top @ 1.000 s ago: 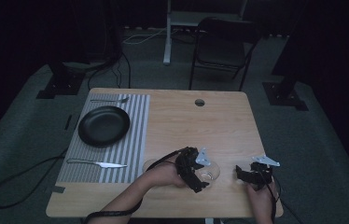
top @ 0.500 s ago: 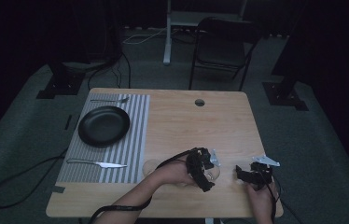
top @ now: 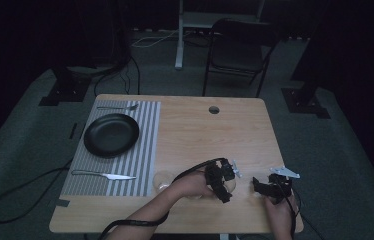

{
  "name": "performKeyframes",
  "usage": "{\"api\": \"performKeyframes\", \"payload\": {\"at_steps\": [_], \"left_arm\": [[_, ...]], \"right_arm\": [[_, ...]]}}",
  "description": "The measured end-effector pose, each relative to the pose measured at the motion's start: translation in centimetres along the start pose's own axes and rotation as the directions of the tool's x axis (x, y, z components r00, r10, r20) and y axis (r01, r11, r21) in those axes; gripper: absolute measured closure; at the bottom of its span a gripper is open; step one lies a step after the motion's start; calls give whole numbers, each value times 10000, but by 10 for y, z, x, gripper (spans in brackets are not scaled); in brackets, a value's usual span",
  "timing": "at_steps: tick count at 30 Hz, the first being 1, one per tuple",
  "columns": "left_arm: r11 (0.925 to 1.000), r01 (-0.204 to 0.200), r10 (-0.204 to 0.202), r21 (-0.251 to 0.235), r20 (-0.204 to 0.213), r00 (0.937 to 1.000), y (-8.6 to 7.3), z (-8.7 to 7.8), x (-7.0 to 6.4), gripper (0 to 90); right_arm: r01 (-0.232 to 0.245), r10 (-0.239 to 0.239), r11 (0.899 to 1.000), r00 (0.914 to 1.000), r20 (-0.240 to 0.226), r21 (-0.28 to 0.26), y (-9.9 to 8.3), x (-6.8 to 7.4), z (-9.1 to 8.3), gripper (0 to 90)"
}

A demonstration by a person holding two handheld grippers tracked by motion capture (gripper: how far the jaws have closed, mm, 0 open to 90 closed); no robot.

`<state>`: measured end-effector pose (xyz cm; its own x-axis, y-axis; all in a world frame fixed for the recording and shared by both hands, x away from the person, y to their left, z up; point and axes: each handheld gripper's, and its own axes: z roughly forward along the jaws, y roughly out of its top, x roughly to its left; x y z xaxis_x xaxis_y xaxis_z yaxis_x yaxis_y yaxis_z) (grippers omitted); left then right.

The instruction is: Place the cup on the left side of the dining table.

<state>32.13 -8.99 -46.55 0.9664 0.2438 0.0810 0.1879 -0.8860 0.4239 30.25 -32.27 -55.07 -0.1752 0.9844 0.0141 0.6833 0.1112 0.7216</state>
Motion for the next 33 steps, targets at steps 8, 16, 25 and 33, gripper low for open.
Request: {"api": "performKeyframes", "payload": {"at_steps": [8,16,25,33], "left_arm": [[9985,215,-211,509,-85,9997,6,5,0,173],[9976,180,-178,676,-24,9998,9,5,0,178],[9983,41,-46,587,96,9999,13,4,0,179],[9987,284,-279,418,-143,9995,18,-2,10,179]], "right_arm": [[-2,2,10000,10000,-2,-5,0,0,0,117],[9,-9,10000,10000,5,-7,0,0,0,118],[-14,14,10000,10000,4,4,0,0,0,118],[15,-15,10000,10000,5,1,0,0,0,119]]}}
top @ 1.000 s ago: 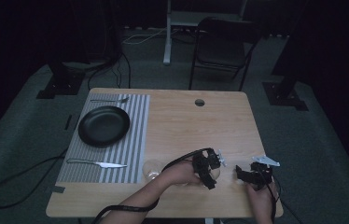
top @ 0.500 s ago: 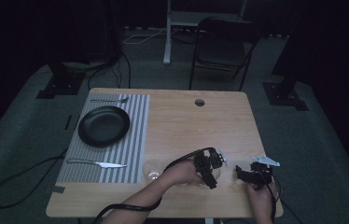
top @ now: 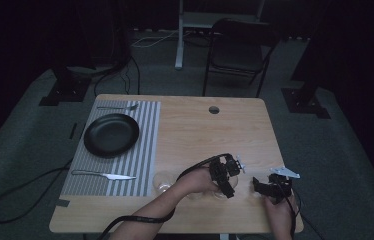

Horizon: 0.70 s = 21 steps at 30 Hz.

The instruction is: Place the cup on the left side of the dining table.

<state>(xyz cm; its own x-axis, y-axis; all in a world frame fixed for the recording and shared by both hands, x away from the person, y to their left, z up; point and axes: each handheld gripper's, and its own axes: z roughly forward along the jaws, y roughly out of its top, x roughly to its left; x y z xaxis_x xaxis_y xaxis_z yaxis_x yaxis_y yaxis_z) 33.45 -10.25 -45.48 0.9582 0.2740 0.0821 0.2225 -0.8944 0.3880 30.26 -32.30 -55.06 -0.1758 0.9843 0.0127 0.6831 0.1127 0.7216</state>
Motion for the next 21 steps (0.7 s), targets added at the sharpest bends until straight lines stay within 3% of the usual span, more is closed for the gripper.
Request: {"api": "performKeyframes", "payload": {"at_steps": [14,20,21], "left_arm": [[9975,613,-623,-361,-264,9977,3,-11,27,179],[9958,866,-881,-313,-510,9948,2,-15,39,179],[9950,952,-972,-303,-732,9926,-1,-18,44,179]], "right_arm": [[0,0,10000,10000,1,-13,0,0,0,119],[3,-3,10000,10000,1,-10,0,0,0,119],[4,-4,10000,10000,3,-12,0,0,0,119]]}}
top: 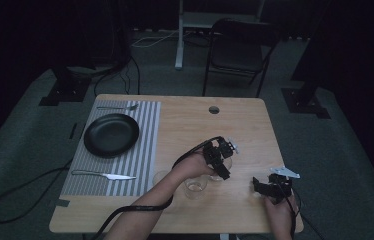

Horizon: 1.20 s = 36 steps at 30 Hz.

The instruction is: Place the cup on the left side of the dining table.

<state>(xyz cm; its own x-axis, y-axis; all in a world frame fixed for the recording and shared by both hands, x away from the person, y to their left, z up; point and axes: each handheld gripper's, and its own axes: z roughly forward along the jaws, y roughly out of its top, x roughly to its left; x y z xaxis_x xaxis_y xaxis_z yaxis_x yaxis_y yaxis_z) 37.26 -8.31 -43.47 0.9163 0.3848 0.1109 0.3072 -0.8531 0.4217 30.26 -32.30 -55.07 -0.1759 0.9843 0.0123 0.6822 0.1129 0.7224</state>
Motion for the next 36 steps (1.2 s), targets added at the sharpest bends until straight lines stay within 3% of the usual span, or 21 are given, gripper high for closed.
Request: {"api": "performKeyframes", "payload": {"at_steps": [12,16,24,28,30,31,32,36], "left_arm": [[9962,862,-855,110,-515,9950,-22,-17,30,179],[9950,986,-976,134,-611,9934,-33,-23,37,179],[9865,1632,-1607,167,-1017,9818,-60,-39,56,179],[9828,1819,-1771,310,-1174,9772,-76,-46,65,179],[9828,1819,-1771,310,-1174,9772,-76,-46,65,179],[9736,2276,-2237,198,-1195,9673,-88,-50,73,179],[9736,2276,-2237,198,-1195,9673,-88,-50,73,179],[9653,2599,-2527,265,-1571,9547,-107,-59,83,179]], "right_arm": [[-2,2,10000,10000,4,2,0,0,0,119],[-6,6,10000,10000,4,1,0,0,0,119],[-11,11,10000,10000,3,11,0,0,0,119],[-11,11,10000,10000,3,11,0,0,0,119],[-13,13,10000,10000,4,9,0,0,0,119],[-13,13,10000,10000,4,9,0,0,0,119],[-13,13,10000,10000,4,9,0,0,0,119],[-13,13,10000,10000,5,9,0,0,0,119]]}}
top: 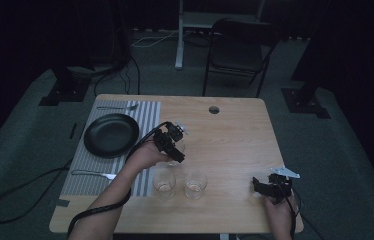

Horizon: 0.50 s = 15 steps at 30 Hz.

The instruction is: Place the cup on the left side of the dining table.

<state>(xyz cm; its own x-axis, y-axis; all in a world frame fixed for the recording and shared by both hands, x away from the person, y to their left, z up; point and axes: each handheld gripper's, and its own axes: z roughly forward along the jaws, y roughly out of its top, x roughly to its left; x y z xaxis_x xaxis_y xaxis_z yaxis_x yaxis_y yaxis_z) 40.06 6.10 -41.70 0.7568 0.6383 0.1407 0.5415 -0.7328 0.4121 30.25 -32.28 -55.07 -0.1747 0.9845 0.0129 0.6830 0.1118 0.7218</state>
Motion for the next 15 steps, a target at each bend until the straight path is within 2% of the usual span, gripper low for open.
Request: {"api": "performKeyframes", "payload": {"at_steps": [4,9,15], "left_arm": [[9993,361,-361,65,19,9993,-15,-5,14,179],[9971,732,-726,195,-290,9969,-36,-11,29,179],[9926,1177,-1165,288,-397,9924,-60,-14,45,179]], "right_arm": [[1,-1,10000,10000,2,0,0,0,0,119],[2,-2,10000,10000,2,0,0,0,0,119],[2,-2,10000,10000,3,1,0,0,0,119]]}}
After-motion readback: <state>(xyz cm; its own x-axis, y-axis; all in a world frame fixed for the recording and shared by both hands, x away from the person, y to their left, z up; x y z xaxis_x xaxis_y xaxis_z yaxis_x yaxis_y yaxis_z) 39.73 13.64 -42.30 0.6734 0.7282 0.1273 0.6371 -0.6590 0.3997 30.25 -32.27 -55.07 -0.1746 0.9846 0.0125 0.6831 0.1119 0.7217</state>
